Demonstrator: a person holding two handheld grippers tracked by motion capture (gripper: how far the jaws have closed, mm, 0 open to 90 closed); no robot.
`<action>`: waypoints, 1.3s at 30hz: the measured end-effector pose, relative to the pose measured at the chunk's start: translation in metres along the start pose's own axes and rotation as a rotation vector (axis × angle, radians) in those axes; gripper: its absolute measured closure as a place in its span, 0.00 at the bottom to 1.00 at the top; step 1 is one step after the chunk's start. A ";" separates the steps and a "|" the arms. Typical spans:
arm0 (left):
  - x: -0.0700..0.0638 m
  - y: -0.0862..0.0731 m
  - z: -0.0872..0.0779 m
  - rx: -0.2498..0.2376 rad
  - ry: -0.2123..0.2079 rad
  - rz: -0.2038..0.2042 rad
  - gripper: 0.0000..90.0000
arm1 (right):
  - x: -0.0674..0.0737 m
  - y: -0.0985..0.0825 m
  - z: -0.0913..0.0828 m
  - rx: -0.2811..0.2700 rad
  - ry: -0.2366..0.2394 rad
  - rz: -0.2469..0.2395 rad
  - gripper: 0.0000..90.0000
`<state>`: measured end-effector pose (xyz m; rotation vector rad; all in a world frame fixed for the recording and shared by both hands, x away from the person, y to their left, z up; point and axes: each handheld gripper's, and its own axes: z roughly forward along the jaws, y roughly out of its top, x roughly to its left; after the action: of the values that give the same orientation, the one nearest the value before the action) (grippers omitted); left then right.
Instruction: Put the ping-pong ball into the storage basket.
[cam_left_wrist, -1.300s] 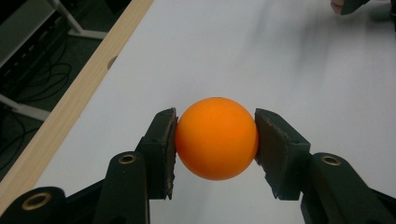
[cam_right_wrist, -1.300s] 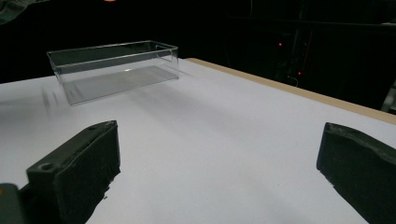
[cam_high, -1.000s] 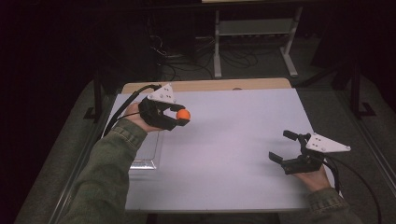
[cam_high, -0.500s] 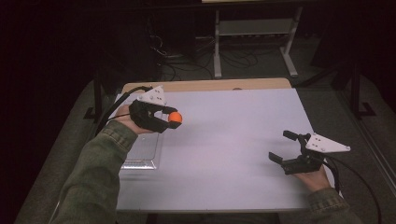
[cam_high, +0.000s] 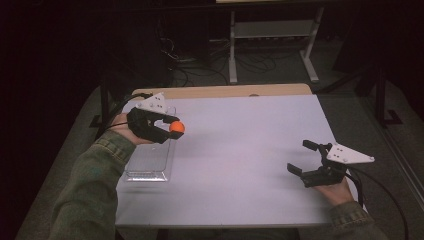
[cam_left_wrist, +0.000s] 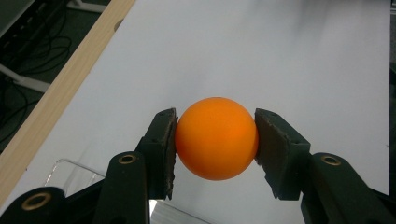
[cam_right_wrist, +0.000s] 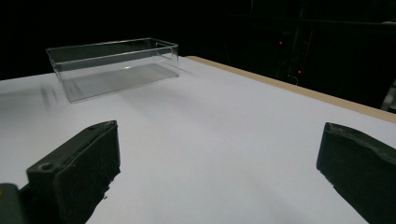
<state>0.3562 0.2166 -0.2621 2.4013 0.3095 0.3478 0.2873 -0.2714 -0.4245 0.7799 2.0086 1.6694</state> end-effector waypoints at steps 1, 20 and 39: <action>0.000 -0.001 -0.001 0.002 0.001 -0.002 0.56 | 0.000 0.000 0.000 0.000 -0.001 0.001 0.00; 0.002 -0.014 -0.013 0.085 0.008 -0.009 0.56 | 0.000 0.000 0.000 0.000 -0.001 -0.002 0.00; 0.007 -0.026 -0.021 0.188 0.023 -0.015 0.56 | 0.000 0.000 0.000 0.003 -0.001 -0.004 0.00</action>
<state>0.3524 0.2502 -0.2626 2.5788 0.3861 0.3537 0.2871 -0.2709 -0.4246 0.7771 2.0113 1.6643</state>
